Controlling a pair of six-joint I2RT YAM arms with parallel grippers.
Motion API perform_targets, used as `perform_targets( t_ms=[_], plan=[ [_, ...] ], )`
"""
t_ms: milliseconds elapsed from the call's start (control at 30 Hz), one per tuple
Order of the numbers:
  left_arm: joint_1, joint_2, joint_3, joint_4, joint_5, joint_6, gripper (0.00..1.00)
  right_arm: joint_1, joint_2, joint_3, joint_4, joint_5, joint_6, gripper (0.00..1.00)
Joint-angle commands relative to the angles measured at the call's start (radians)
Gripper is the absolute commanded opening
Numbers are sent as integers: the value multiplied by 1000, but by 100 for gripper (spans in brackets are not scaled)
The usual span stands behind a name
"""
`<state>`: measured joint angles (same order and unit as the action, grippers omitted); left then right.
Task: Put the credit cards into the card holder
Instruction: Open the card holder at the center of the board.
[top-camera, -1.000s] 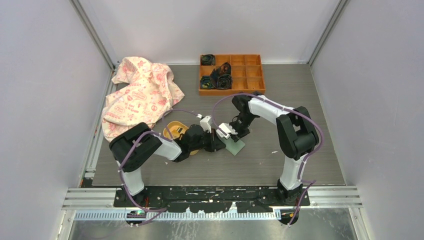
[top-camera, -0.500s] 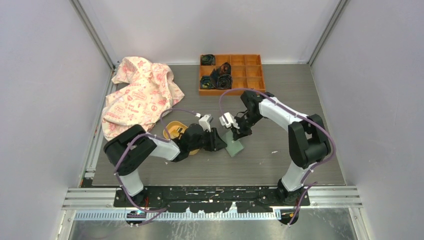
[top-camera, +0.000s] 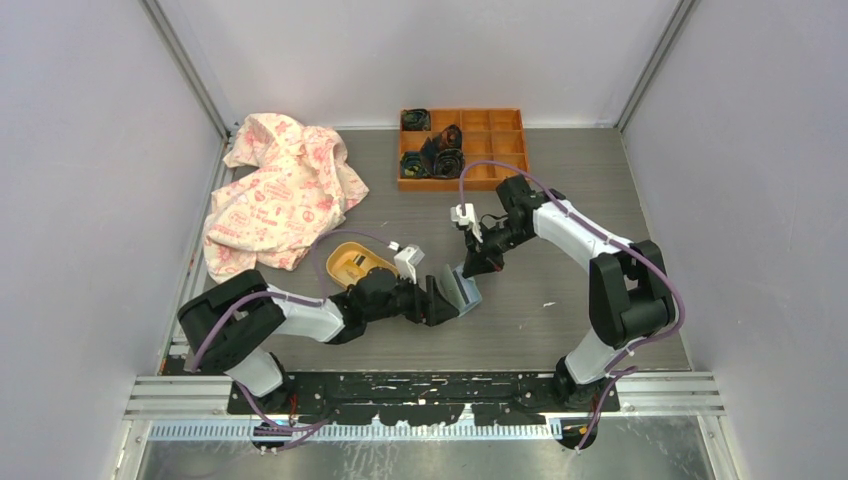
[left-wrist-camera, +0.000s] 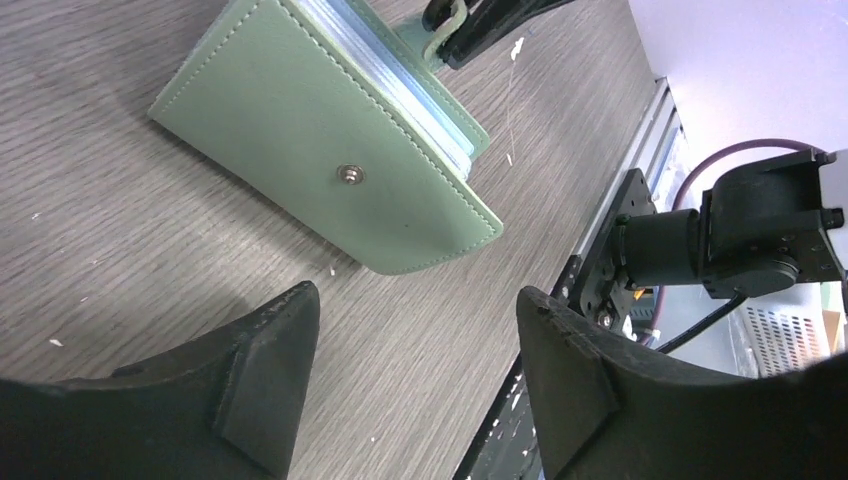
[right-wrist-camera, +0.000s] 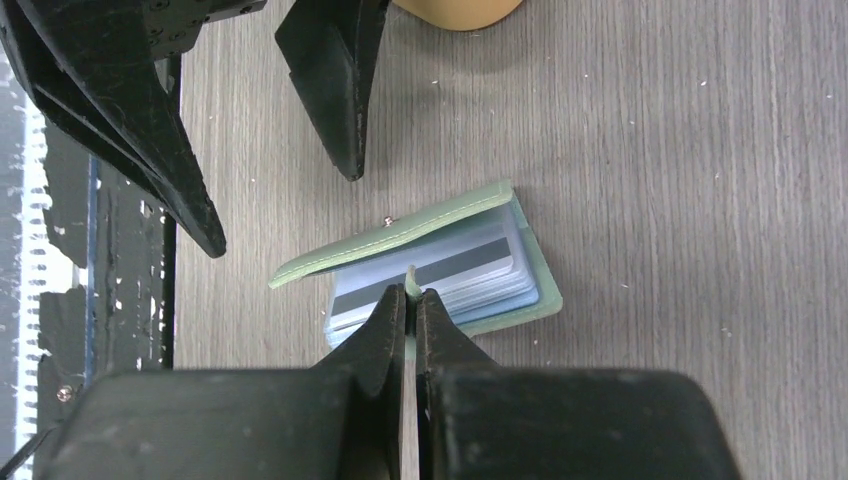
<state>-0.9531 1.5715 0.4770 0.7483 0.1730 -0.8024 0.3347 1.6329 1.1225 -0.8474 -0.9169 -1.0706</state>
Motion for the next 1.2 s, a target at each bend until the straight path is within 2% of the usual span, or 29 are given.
perform_targets(
  t_ms=[0, 67, 100, 133, 333, 533, 933, 1100, 1167],
  plan=[
    [-5, 5, -8, 124, -47, 5, 75, 1, -29, -2, 48, -57, 79, 1],
    [-8, -5, -8, 122, -58, 3, 80, 0, -21, 5, 43, -64, 91, 1],
    [-9, -17, -9, 114, -68, 4, 88, 0, -17, 7, 39, -69, 92, 1],
    [-11, -37, -10, 100, -78, 7, 89, 1, -19, 8, 40, -73, 92, 1],
    [-11, -136, -30, -40, -155, 15, 91, 0, -35, 8, 37, -74, 93, 1],
    [-12, -154, -2, -199, -202, 3, 90, 1, -50, 15, 4, -87, 71, 1],
    [-11, -132, 61, -317, -219, 24, 60, -30, -104, 19, -92, -158, -36, 1],
    [-11, -84, 81, -293, -195, 25, 36, -46, -98, 18, -110, -145, -55, 1],
    [-12, -70, 88, -286, -185, 23, 32, -53, -86, 19, -126, -114, -72, 1]
  ],
)
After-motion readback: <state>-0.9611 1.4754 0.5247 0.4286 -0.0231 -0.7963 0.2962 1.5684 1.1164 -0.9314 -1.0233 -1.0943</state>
